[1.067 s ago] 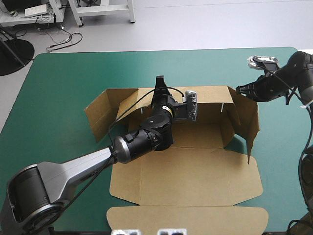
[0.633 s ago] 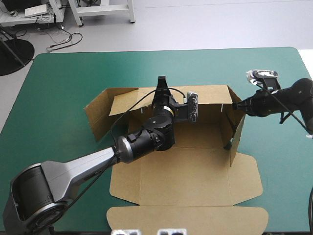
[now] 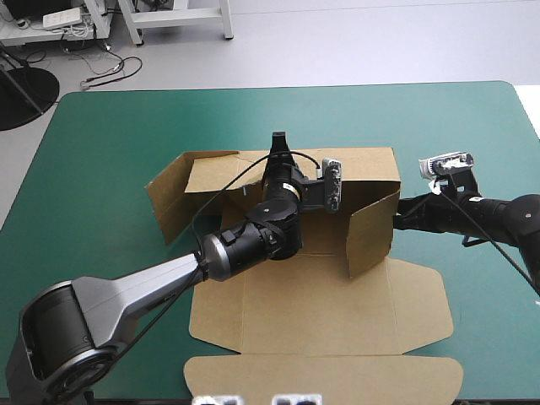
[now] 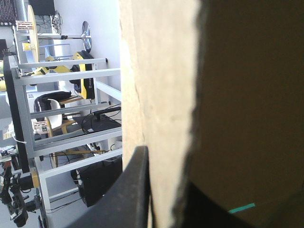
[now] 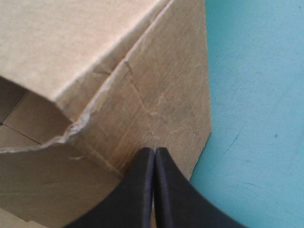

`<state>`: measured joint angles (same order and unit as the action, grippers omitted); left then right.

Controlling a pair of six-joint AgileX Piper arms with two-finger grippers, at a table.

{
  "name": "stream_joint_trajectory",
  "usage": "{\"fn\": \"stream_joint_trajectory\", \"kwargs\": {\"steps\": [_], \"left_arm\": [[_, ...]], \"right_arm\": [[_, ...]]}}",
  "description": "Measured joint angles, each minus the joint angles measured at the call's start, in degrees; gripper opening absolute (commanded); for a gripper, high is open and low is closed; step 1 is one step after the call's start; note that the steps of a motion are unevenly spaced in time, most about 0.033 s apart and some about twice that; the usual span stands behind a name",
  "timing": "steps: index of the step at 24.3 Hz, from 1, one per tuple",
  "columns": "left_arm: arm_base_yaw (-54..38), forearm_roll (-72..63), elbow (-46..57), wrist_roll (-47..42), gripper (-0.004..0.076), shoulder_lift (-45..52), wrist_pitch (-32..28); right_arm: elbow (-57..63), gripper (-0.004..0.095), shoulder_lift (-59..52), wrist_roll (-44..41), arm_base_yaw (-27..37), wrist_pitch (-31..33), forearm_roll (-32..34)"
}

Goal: Fold the box

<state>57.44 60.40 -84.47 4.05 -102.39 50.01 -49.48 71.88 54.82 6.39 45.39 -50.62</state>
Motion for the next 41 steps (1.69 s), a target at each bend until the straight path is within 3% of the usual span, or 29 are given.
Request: {"fn": "stream_joint_trajectory", "kwargs": {"steps": [6, 8, 17, 21, 24, 27, 30, 35, 38, 41], "left_arm": [[0.00, -0.07, 0.00, 0.00, -0.0010, 0.00, 0.06], [0.00, -0.19, 0.00, 0.00, -0.0010, 0.00, 0.13], [0.00, -0.23, 0.00, -0.13, -0.0010, -0.02, 0.24], [0.00, -0.23, 0.00, -0.13, -0.0010, -0.07, 0.24], [0.00, -0.23, 0.00, -0.13, -0.0010, -0.07, 0.24], [0.00, -0.18, 0.00, -0.13, -0.0010, -0.13, 0.05], [0.00, -0.18, -0.01, -0.13, -0.0010, -0.15, -0.15], [0.00, -0.18, -0.11, -0.13, 0.0034, -0.20, -0.25], [0.00, -0.41, -0.11, -0.13, 0.0142, -0.20, -0.29], [0.00, -1.24, -0.11, 0.05, 0.0317, -0.20, -0.29]], "right_arm": [[0.14, 0.0379, 0.00, 5.23, 0.06, 0.81, 0.25], [0.14, 0.0433, 0.00, 6.50, 0.06, 1.80, 1.08], [0.18, 0.0435, 0.00, 10.36, -0.01, 9.32, 1.59], [0.18, 0.0435, 0.05, 10.76, -0.01, 6.03, 1.59], [0.18, 0.0357, 2.66, 10.92, -0.01, 2.35, -1.52], [0.18, 0.0126, 5.86, 13.65, -0.01, 1.35, -6.27], [0.18, -0.0008, 6.86, 17.15, -0.01, -0.02, -8.72], [0.18, -0.0010, 6.86, 18.58, -0.01, -1.12, -9.00], [0.18, -0.0008, 6.86, 18.63, -0.01, -1.21, -9.00], [0.18, -0.0008, 6.86, 18.63, -0.01, -1.26, -8.81]]}}
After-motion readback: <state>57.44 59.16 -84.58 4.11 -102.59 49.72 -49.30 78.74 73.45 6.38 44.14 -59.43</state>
